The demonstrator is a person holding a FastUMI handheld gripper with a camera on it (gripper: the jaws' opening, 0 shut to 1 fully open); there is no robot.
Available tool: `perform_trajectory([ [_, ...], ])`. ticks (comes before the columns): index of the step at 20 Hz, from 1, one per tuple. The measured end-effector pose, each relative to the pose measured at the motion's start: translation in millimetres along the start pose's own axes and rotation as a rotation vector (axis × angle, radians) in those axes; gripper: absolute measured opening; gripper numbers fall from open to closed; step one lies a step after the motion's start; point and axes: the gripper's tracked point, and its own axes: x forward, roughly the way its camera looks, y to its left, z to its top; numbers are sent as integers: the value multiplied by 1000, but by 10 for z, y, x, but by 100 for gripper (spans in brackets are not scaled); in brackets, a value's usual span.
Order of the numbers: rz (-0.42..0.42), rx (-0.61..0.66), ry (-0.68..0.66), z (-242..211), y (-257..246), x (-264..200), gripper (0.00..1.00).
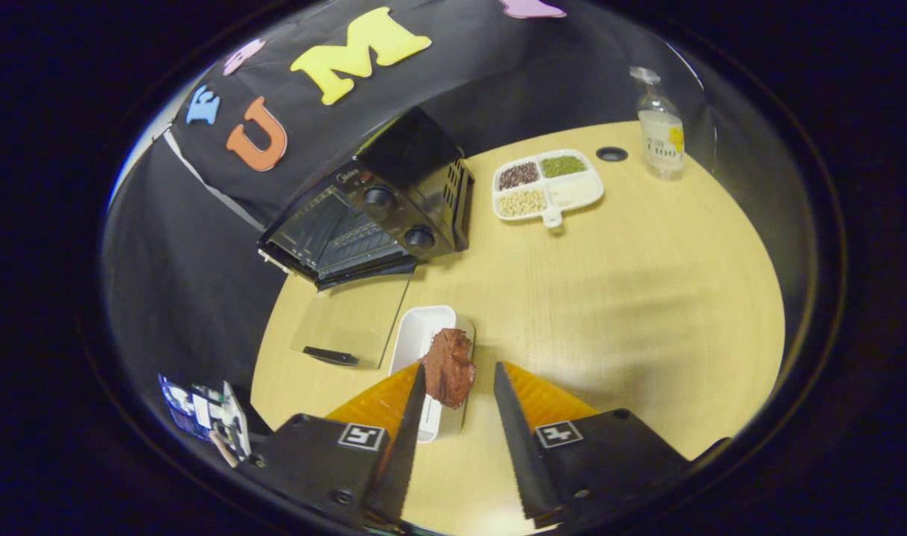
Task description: Open the toaster oven, put the food inside, and close the toaster oven door.
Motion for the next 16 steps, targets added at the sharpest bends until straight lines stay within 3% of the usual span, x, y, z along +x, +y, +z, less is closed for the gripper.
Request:
perform_trajectory([
  [3, 42, 62, -35, 13, 100, -84, 16],
  [4, 24, 45, -51, -2, 150, -132, 11],
  [10, -78, -128, -211, 168, 699, -693, 10],
  [16, -100, -304, -281, 124, 1469, -893, 10],
])
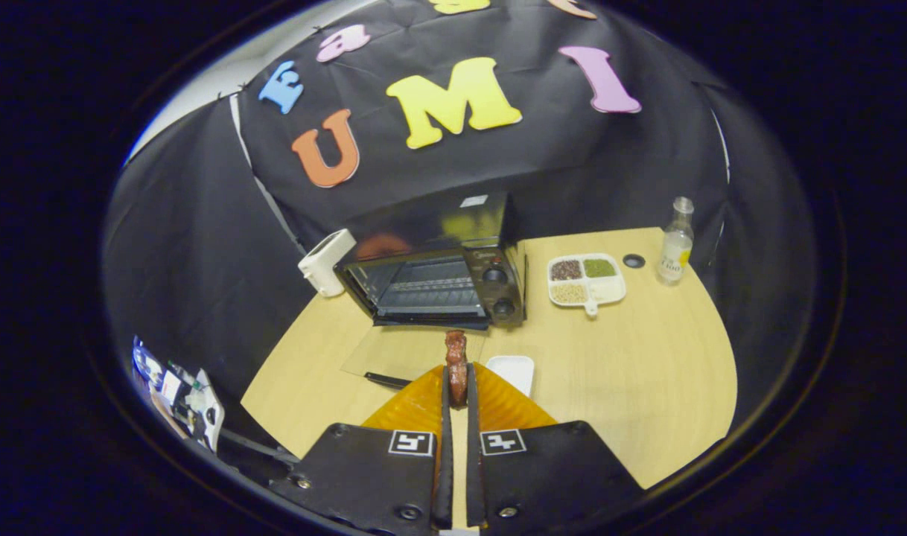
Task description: Open the toaster oven, put the food inside, and close the toaster oven door.
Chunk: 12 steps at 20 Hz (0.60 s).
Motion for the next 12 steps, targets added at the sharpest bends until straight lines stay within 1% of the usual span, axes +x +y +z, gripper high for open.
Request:
perform_trajectory([
  [2, -8, -55, -11, 3, 206, 7, 10],
  [6, 4, -105, -16, -31, 570, 106, 10],
  [12, -95, -132, -63, 26, 680, 487, 10],
])
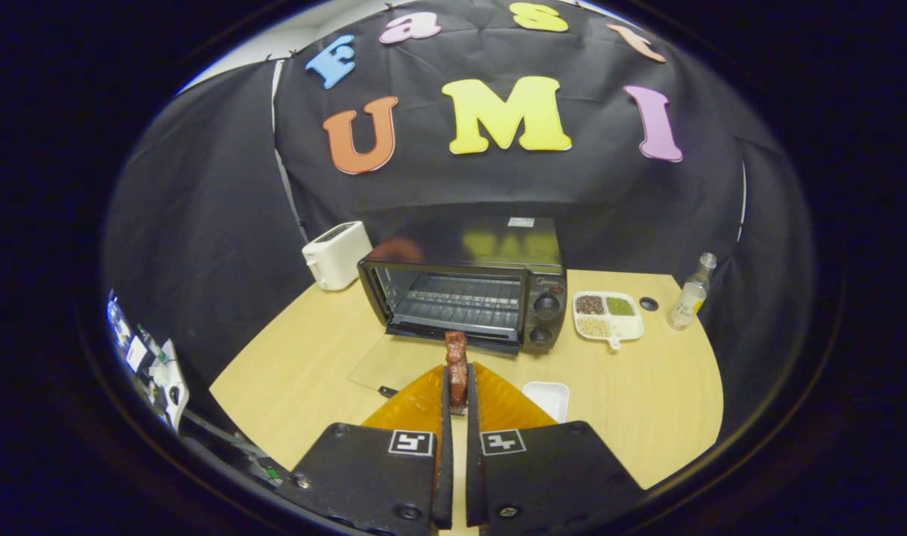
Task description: Open the toaster oven, put the food inside, and close the toaster oven door.
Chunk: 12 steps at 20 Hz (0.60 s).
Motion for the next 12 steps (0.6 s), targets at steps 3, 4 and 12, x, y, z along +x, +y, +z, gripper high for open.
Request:
perform_trajectory([
  [3, -45, -4, -12, -16, 1, 332, 10],
  [4, -57, -2, -10, -37, 16, 447, 10],
  [12, -106, 113, -62, 9, 192, 1267, 10],
])
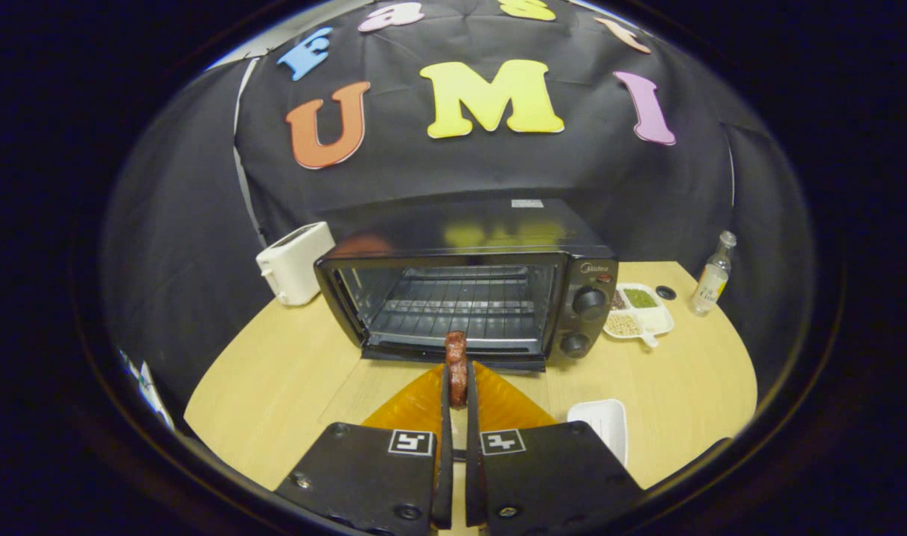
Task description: Open the toaster oven, put the food inside, and close the toaster oven door.
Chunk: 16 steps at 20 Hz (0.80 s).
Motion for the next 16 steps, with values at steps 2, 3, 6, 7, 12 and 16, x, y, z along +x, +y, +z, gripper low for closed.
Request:
perform_trajectory([
  [2, -15, 66, -34, 47, 28, 140, 10],
  [3, -19, 103, -49, 65, 44, 204, 10],
  [6, -2, 214, -125, 179, 102, 365, 10],
  [7, 10, 254, -155, 219, 110, 427, 10],
  [12, 97, 493, -251, 321, 114, 829, 10],
  [16, 150, 655, -293, 345, 123, 1094, 10],
])
